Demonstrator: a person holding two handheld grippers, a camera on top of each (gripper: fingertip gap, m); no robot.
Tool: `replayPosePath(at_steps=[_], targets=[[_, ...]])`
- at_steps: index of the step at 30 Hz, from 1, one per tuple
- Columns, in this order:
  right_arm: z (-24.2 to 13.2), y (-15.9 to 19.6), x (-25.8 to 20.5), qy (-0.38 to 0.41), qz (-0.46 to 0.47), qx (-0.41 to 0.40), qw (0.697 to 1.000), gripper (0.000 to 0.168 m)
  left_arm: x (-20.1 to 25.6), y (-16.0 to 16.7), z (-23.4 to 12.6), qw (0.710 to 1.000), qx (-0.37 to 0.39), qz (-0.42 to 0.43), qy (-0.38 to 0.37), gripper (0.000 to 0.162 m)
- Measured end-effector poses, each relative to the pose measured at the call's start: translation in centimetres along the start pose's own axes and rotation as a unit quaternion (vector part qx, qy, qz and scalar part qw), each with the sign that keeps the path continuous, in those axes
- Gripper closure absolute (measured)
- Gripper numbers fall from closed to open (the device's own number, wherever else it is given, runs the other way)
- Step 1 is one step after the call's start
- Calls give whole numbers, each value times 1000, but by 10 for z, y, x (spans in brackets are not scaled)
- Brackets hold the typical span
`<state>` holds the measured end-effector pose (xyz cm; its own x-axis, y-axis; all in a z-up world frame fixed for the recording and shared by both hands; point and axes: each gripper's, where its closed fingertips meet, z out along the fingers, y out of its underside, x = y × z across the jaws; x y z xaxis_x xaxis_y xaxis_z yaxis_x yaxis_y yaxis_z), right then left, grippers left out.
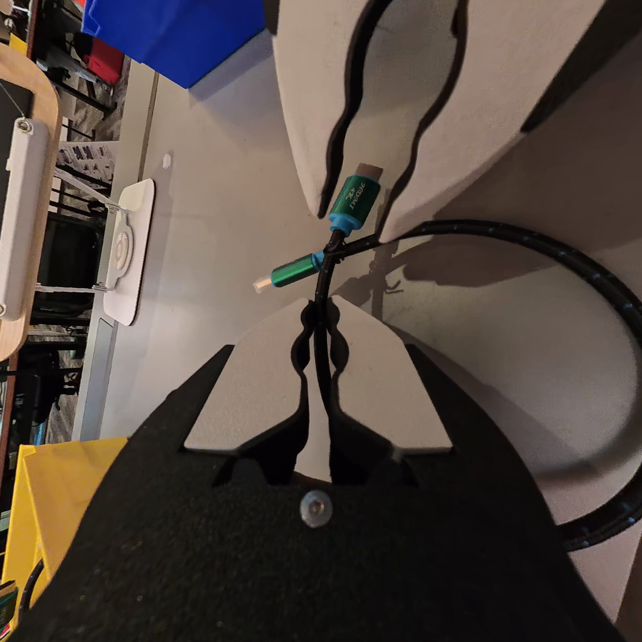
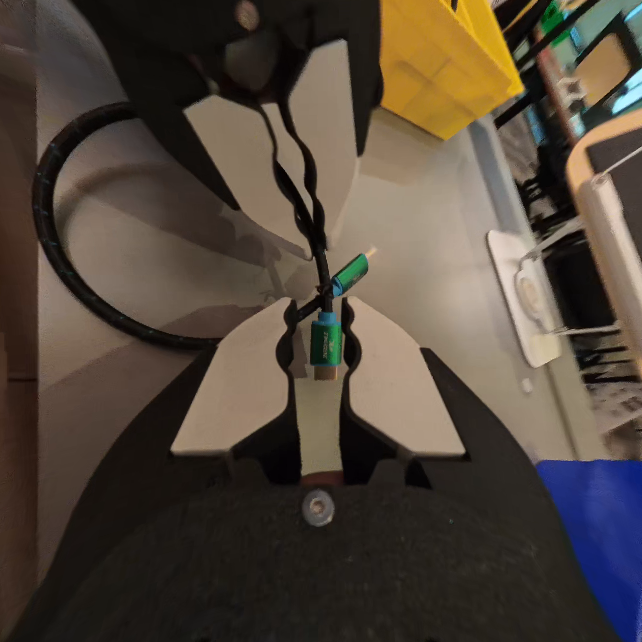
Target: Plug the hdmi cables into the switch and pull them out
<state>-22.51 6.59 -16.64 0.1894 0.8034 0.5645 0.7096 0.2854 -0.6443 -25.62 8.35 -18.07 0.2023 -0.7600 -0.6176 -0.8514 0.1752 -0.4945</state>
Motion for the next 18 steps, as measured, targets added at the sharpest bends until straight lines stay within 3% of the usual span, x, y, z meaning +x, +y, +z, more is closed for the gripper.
replayPosePath(at_steps=[18], targets=[[10,1,-4,-7,-35,-15,999,163,8,-6,0,1000,5,16,11,156]])
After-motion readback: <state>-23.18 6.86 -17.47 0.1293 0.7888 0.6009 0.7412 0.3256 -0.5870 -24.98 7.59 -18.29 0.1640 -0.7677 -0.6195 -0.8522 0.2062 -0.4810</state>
